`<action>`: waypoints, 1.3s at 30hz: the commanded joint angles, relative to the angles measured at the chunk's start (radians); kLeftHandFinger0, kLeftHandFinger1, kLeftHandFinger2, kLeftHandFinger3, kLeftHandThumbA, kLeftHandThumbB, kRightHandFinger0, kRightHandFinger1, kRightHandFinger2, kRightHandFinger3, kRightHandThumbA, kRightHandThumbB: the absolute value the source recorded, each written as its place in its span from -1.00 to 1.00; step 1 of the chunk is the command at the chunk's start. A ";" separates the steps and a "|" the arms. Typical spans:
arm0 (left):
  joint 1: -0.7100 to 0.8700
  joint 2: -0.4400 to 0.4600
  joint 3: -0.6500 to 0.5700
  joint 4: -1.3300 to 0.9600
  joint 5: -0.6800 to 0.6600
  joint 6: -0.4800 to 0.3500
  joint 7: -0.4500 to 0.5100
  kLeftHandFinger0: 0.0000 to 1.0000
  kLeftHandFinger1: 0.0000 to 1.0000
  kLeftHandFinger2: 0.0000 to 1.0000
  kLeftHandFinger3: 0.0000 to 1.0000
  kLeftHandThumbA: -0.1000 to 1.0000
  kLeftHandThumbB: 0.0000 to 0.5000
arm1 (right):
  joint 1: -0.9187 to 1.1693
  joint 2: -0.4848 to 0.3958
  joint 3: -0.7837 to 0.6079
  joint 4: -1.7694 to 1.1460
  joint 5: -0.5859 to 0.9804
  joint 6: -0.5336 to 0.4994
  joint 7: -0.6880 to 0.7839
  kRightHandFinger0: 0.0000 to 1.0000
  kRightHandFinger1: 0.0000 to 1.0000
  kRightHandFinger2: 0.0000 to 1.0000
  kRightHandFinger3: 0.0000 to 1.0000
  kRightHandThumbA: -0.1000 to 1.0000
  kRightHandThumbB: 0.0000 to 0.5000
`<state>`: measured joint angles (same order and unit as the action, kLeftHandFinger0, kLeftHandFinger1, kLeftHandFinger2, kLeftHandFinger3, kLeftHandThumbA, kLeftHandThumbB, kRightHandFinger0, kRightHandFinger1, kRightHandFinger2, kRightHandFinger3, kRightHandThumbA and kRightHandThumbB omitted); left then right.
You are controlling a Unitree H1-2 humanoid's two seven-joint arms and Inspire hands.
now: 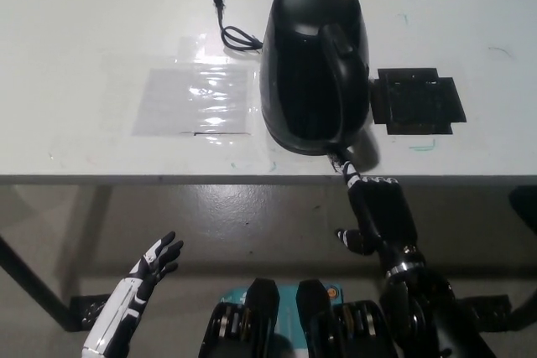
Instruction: A kettle is kept at the center of the table close to the robot and the robot uses its right index finger to press downwards on the transparent start boiling button
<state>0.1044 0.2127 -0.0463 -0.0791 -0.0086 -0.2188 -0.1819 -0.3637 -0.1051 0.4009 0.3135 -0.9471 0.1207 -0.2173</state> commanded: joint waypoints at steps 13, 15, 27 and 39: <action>-0.003 0.014 -0.001 -0.030 0.005 -0.031 -0.009 1.00 1.00 1.00 1.00 1.00 0.58 | 0.084 -0.031 -0.017 -0.446 0.003 0.051 0.145 -1.00 -1.00 -1.00 1.00 1.00 0.24; -0.005 0.014 -0.001 -0.028 0.004 -0.033 -0.010 1.00 1.00 1.00 1.00 1.00 0.57 | 0.095 -0.034 -0.023 -0.473 0.008 0.042 0.145 -1.00 -1.00 -1.00 1.00 1.00 0.23; -0.010 0.012 -0.003 -0.020 0.005 -0.036 -0.010 1.00 1.00 1.00 1.00 1.00 0.57 | 0.296 -0.051 -0.109 -0.719 0.190 -0.173 0.013 -0.91 -0.75 -0.42 1.00 1.00 0.25; -0.004 0.010 -0.001 -0.025 -0.001 -0.028 -0.009 1.00 1.00 1.00 1.00 1.00 0.63 | 0.490 -0.126 -0.223 -0.677 0.373 -0.482 -0.092 1.00 1.00 1.00 1.00 1.00 0.18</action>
<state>0.1053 0.2115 -0.0465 -0.0781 -0.0094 -0.2219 -0.1818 0.0976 -0.2103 0.2295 -0.3810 -0.7034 -0.1260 -0.1858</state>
